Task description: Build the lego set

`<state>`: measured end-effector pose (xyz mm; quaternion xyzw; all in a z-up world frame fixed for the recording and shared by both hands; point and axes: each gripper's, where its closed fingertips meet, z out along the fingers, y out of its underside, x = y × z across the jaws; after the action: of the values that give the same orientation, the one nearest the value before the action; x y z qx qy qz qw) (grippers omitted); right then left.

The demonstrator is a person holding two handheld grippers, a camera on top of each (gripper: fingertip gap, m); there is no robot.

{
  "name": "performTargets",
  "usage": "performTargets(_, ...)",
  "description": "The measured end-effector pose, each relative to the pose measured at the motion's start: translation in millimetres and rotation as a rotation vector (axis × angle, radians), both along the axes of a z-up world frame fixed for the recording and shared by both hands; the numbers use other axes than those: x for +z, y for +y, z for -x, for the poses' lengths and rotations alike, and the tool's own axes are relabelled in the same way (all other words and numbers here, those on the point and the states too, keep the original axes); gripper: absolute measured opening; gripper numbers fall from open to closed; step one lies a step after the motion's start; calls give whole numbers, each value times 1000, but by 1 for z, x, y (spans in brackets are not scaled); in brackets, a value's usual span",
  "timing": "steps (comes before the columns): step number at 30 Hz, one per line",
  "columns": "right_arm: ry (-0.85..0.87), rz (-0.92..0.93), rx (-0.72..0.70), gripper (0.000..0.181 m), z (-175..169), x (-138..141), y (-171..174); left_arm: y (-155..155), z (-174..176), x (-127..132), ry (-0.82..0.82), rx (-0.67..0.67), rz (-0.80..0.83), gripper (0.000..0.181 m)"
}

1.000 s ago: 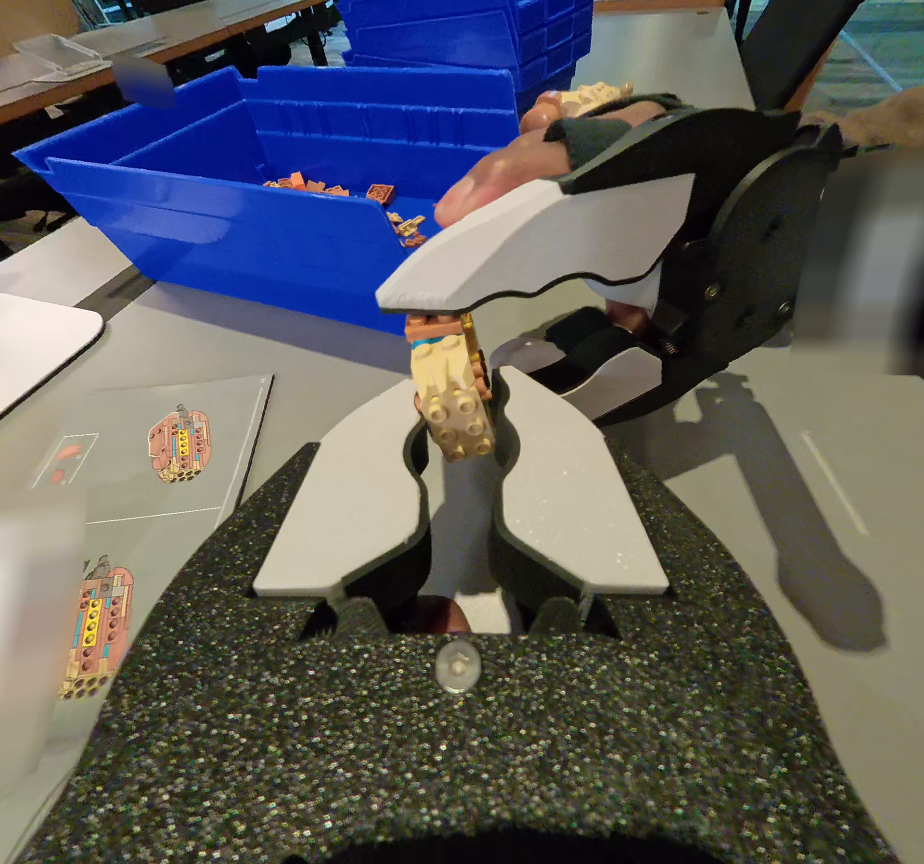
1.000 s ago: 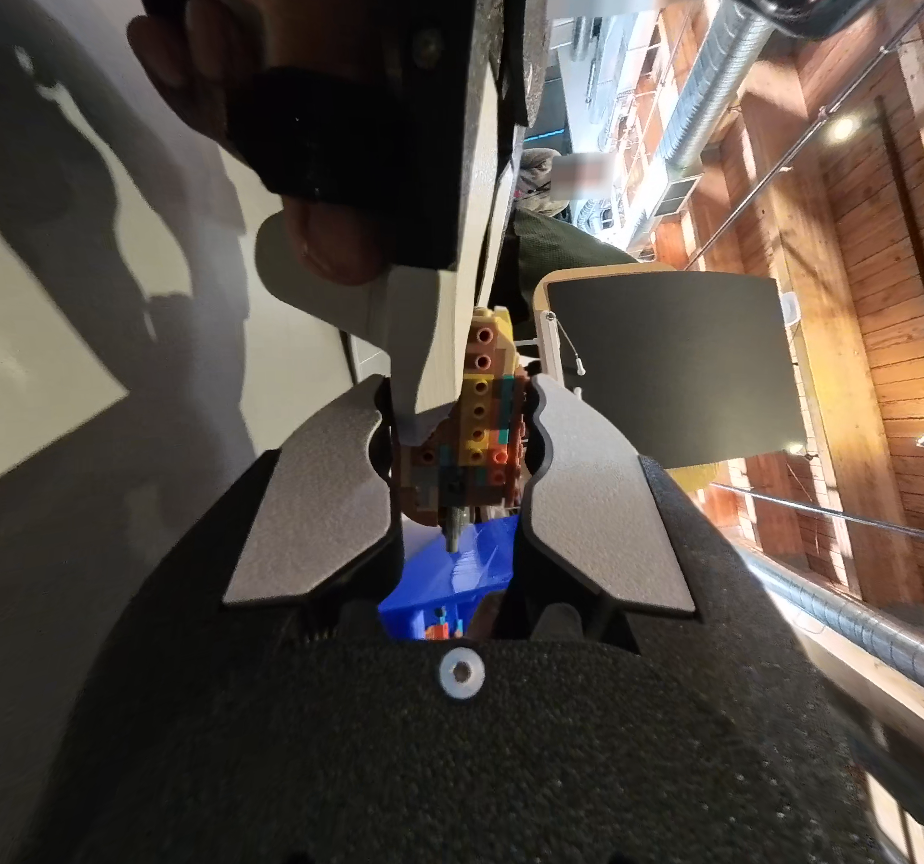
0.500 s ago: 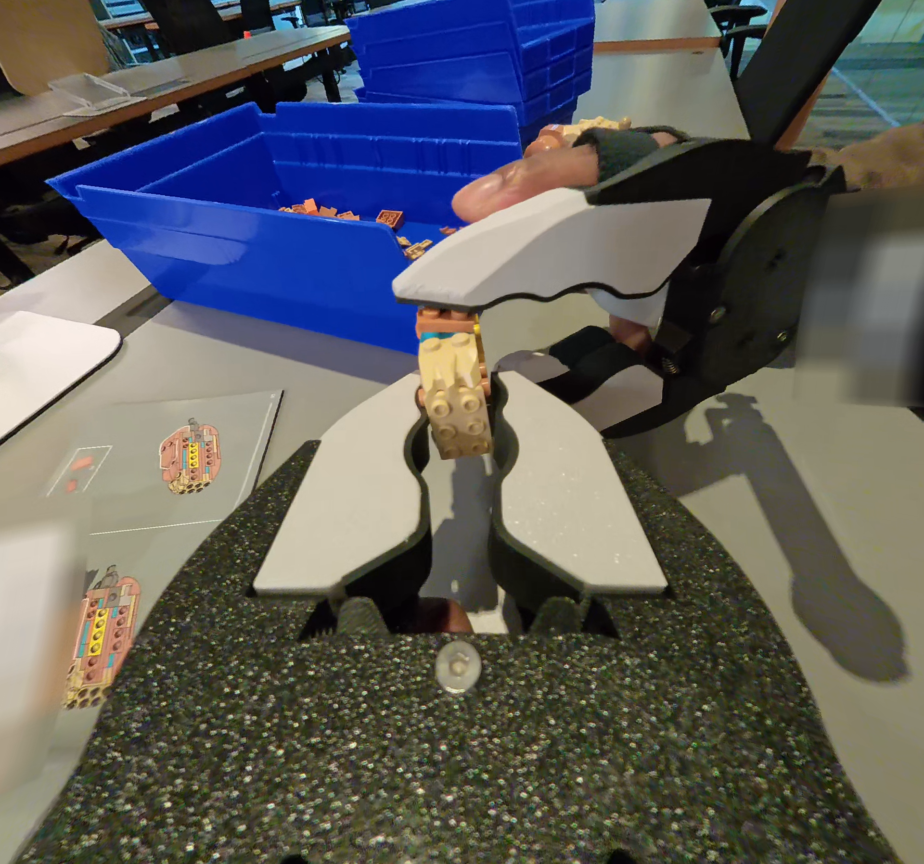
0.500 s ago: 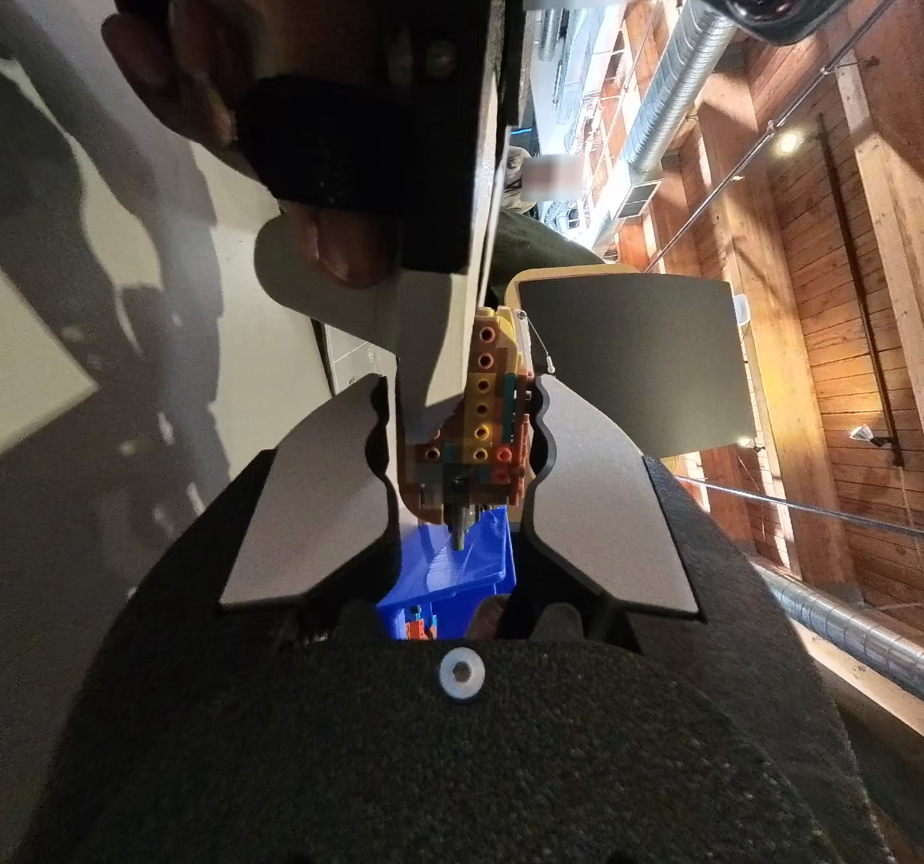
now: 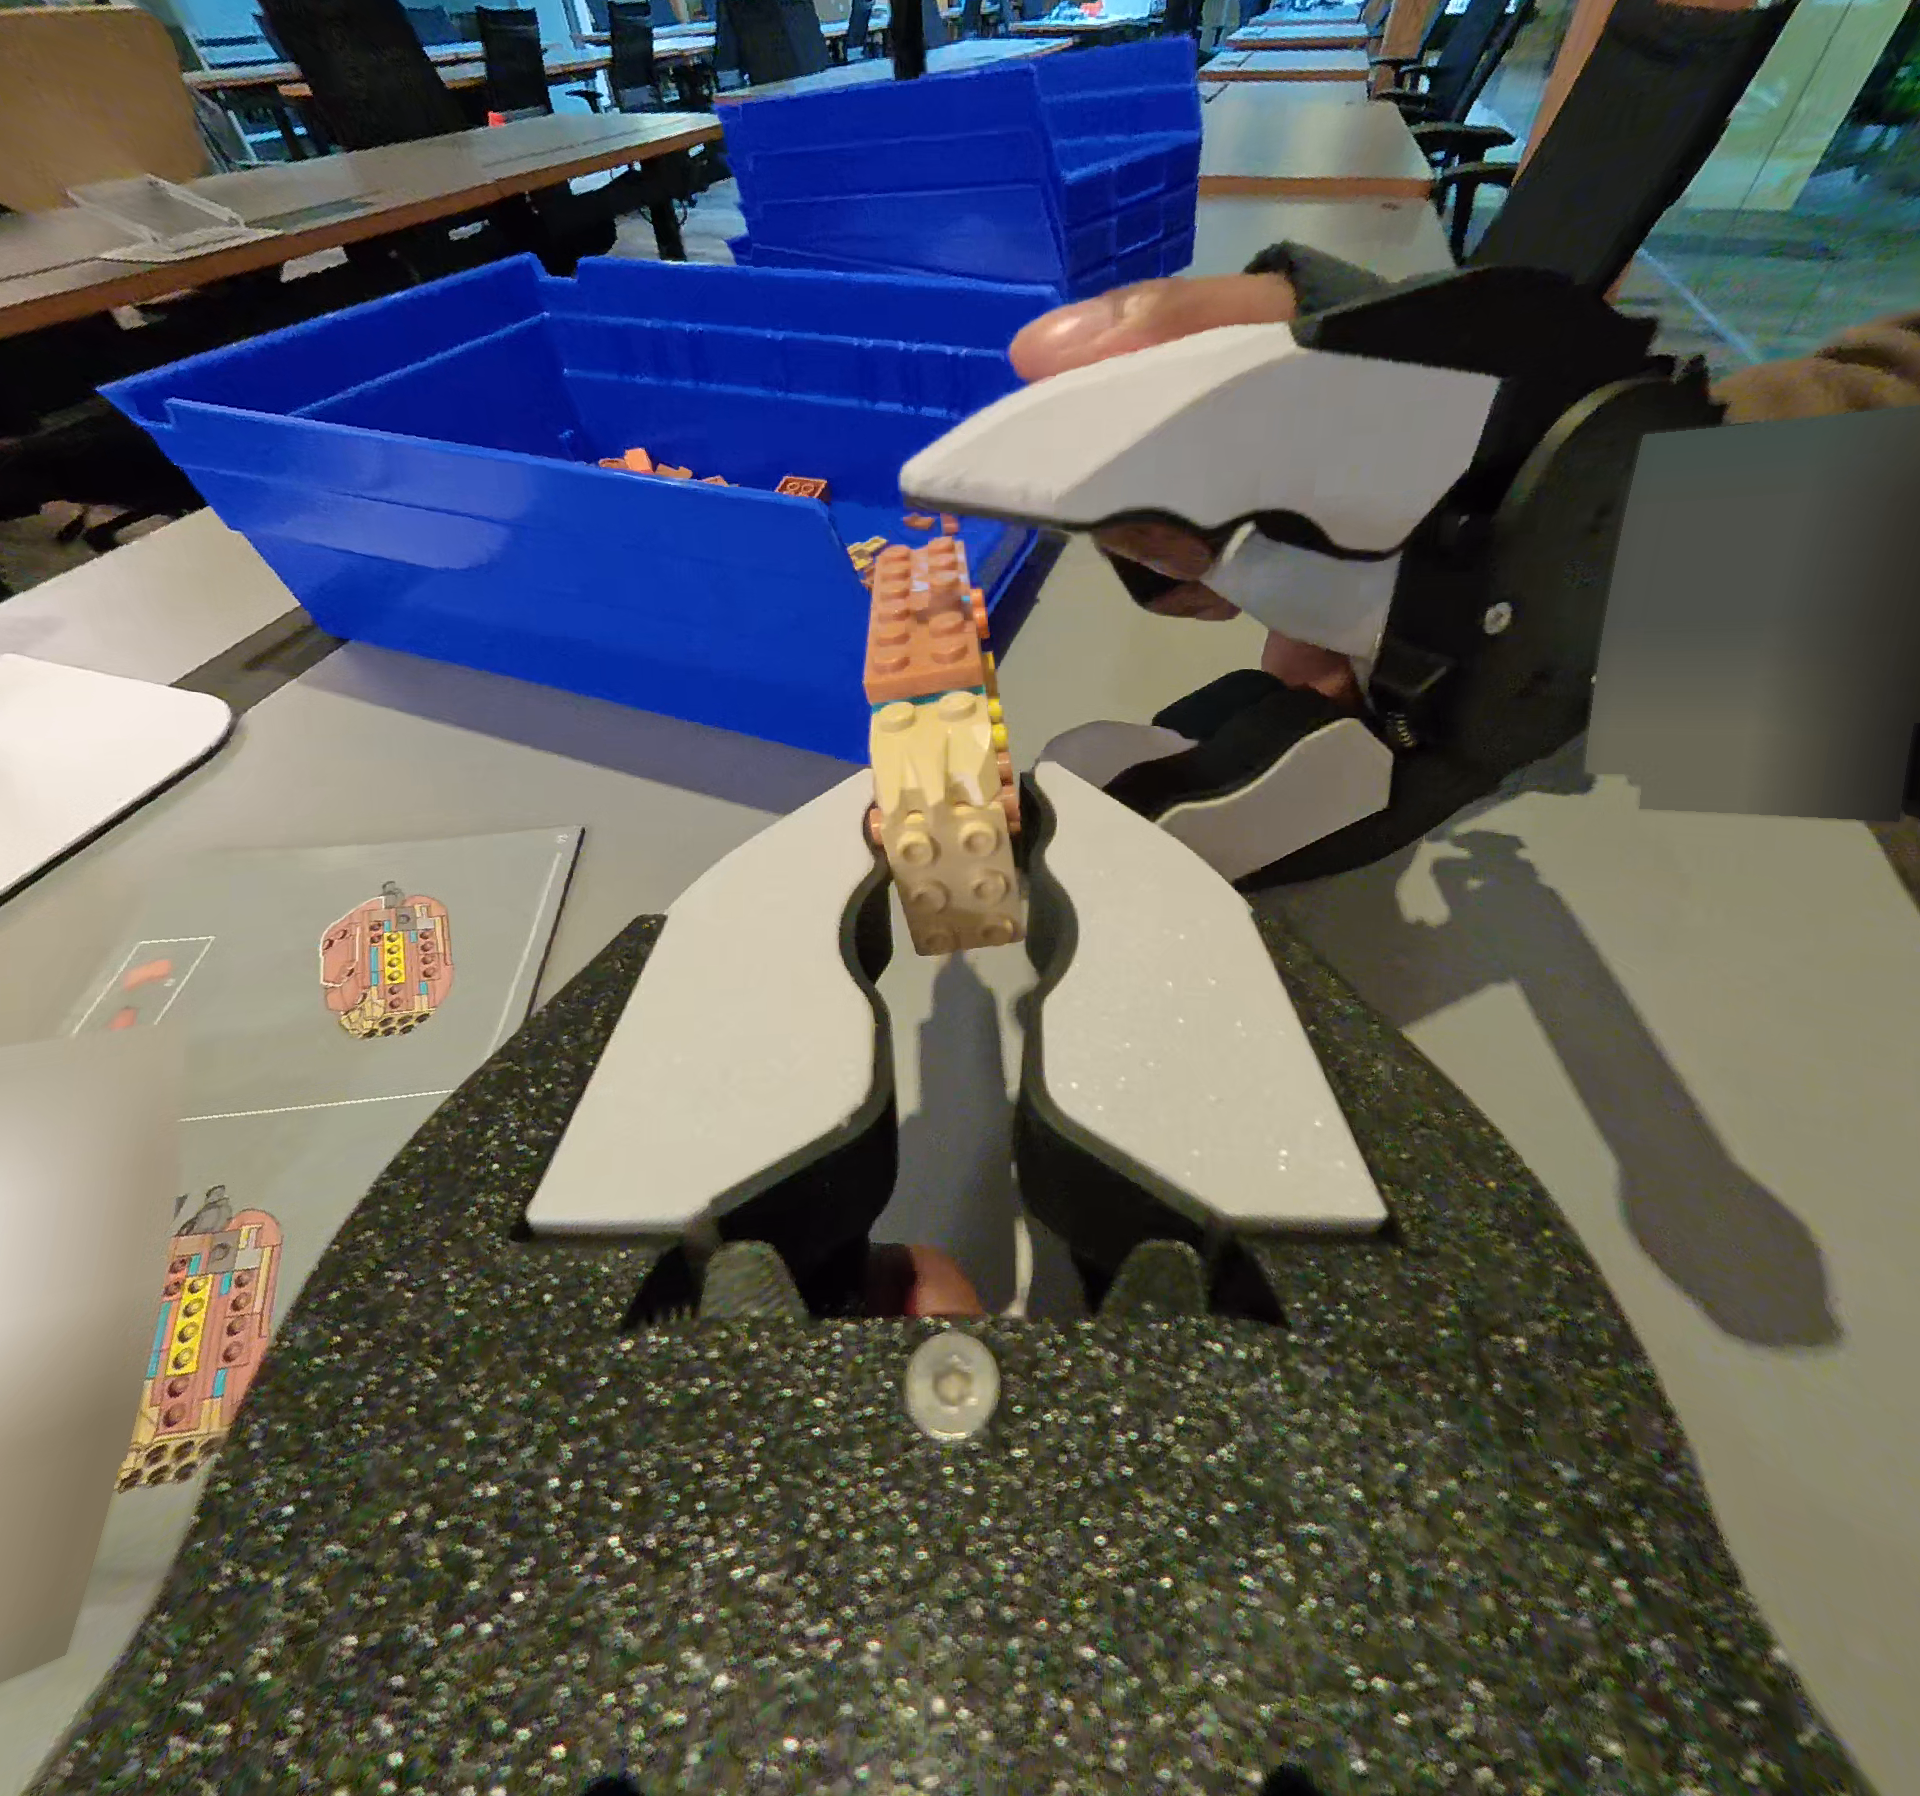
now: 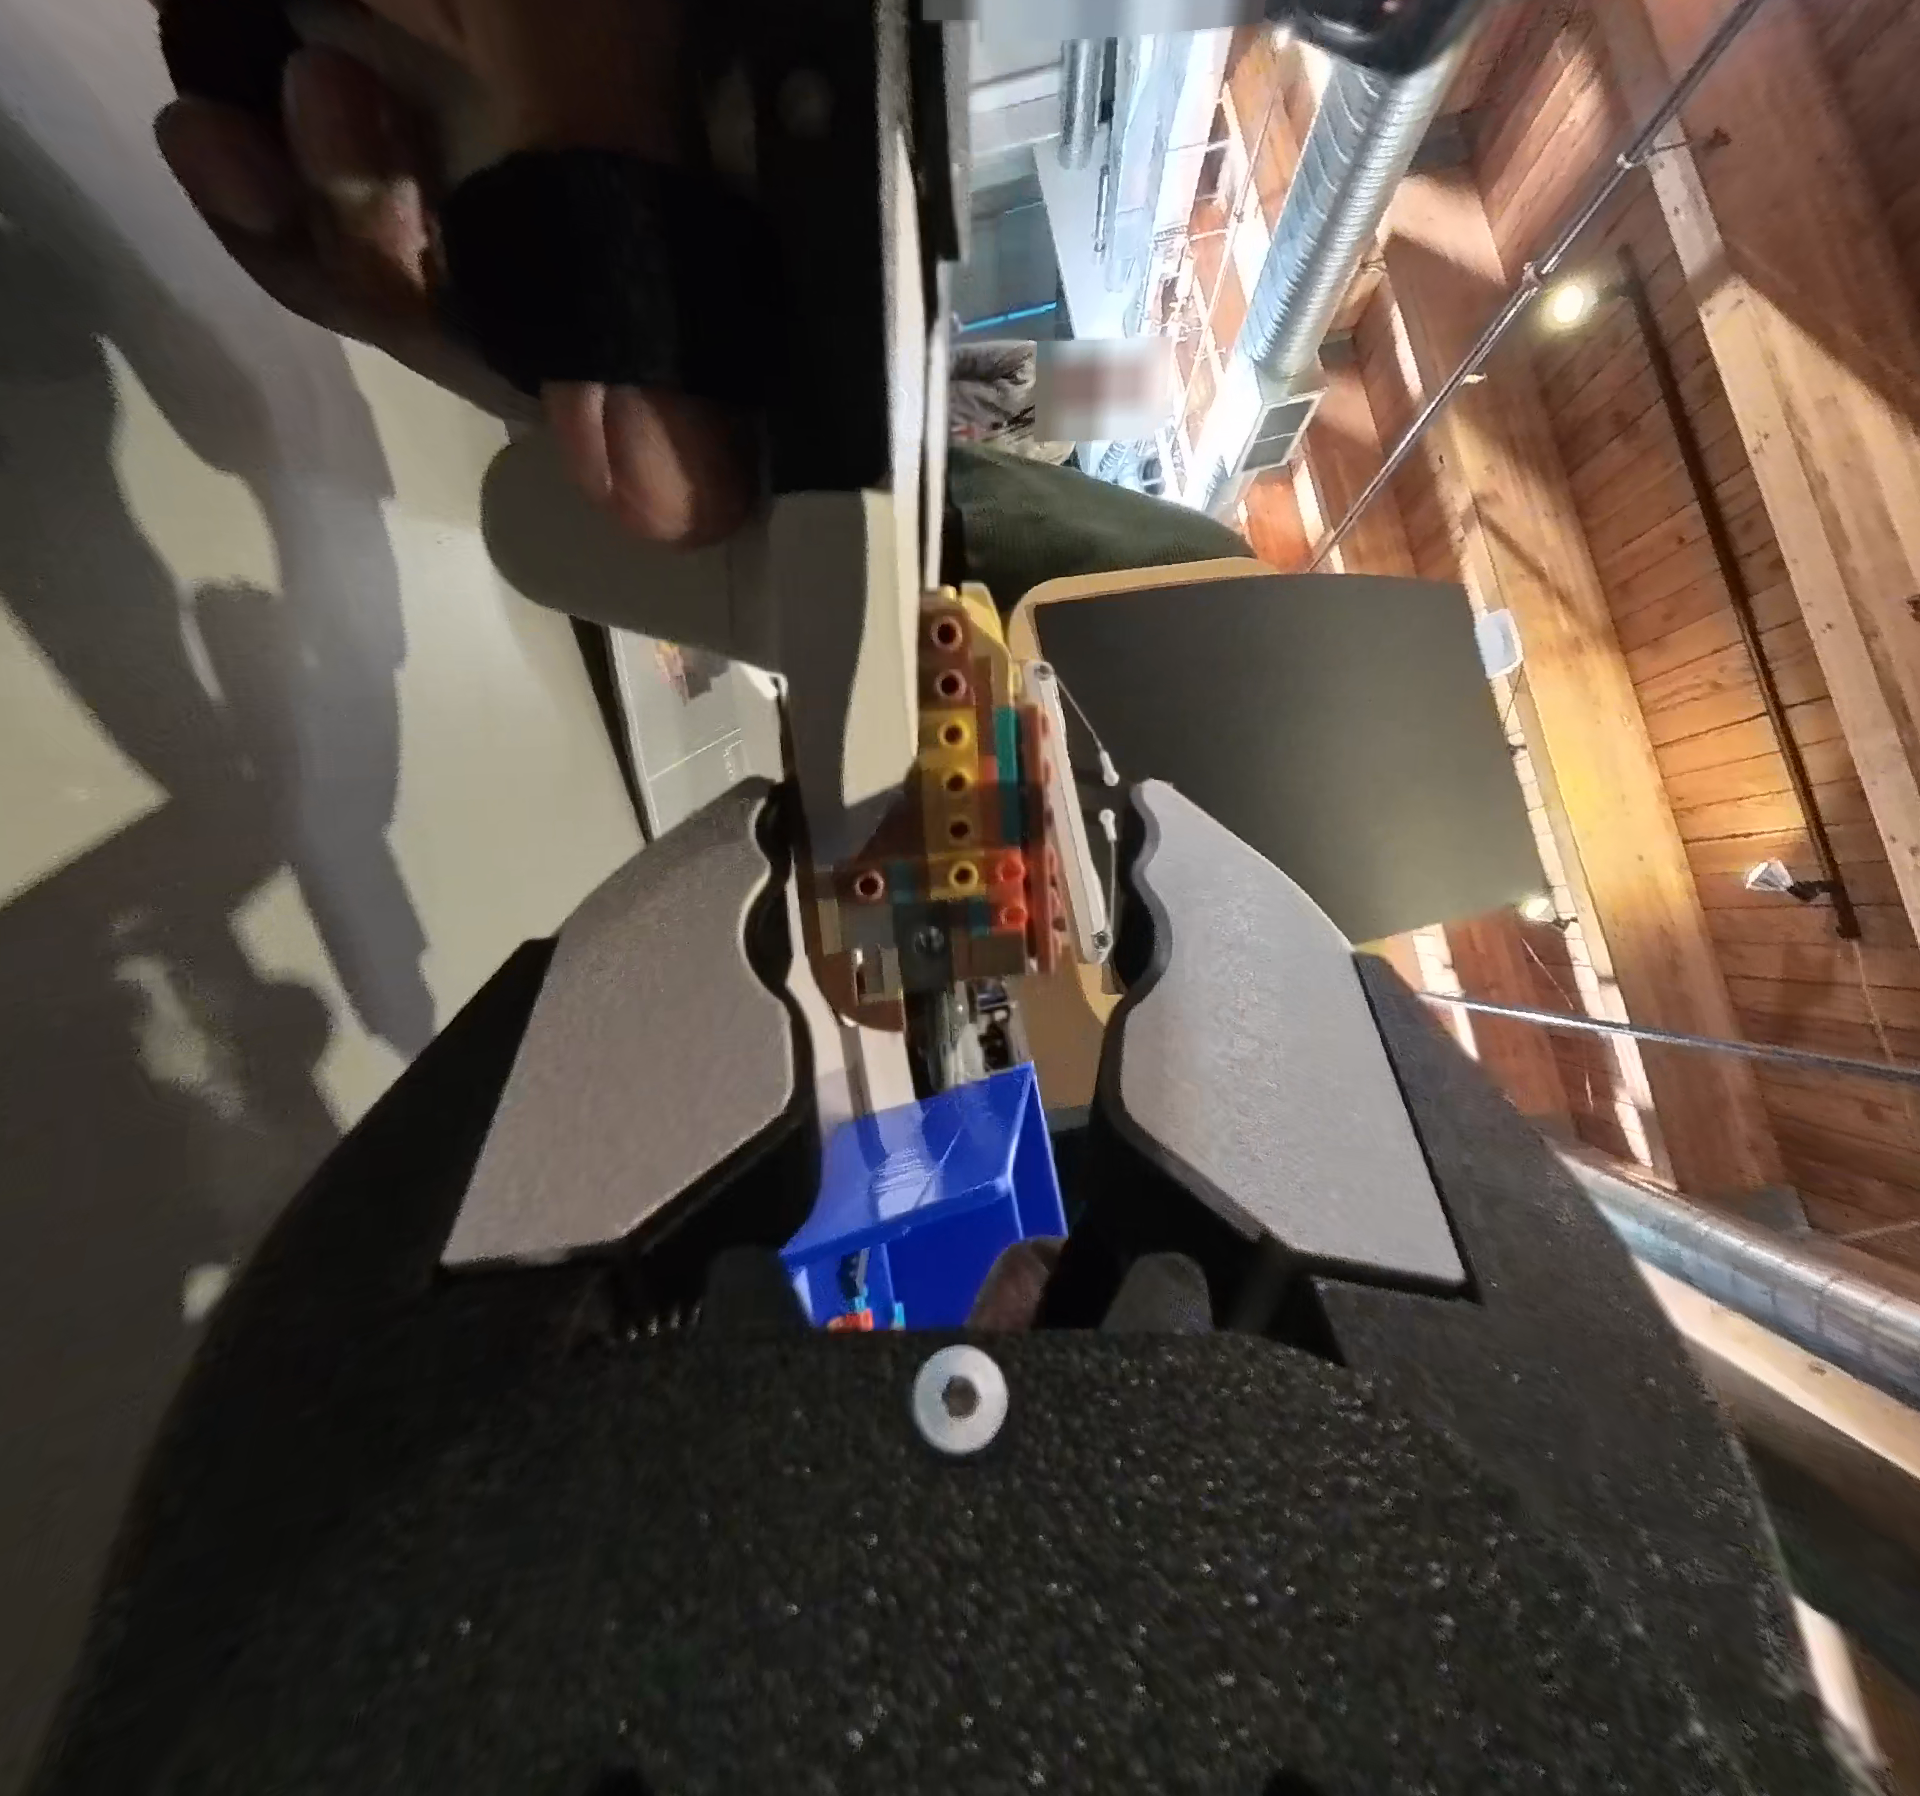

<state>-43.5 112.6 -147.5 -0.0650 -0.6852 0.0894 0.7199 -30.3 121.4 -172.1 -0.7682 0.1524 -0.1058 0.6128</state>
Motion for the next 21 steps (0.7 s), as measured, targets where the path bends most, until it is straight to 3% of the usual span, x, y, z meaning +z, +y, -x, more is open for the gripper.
performTargets(9, 5, 76, 203, 75, -16, 5, 1, -16, -6, 16, -140, -164, -41, 22)
performTargets(21, -44, 97, 454, 88, -38, 6, -37, -47, -40, 20, -279, -493, 2, 22)
